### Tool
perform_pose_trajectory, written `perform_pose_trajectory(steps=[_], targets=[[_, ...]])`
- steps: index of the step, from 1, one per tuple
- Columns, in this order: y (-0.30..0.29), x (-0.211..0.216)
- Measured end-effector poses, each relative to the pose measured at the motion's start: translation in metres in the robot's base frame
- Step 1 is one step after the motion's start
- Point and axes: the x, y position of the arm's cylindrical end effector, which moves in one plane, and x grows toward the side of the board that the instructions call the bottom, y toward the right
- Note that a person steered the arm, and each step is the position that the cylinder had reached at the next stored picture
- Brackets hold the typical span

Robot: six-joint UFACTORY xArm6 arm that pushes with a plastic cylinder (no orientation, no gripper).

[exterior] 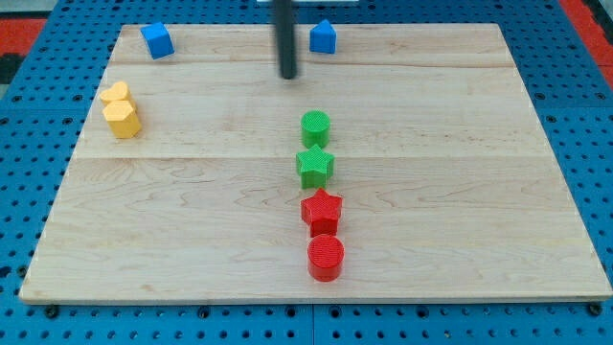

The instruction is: Slide blue triangle closer to blue cube

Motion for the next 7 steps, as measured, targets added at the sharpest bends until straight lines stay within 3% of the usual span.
perform_pose_trajectory(steps=[1,2,4,6,7], targets=[[0.057,-0.051],[0.019,-0.085],[-0.196,-0.079],[-0.112,-0.038],[-0.175,-0.019]])
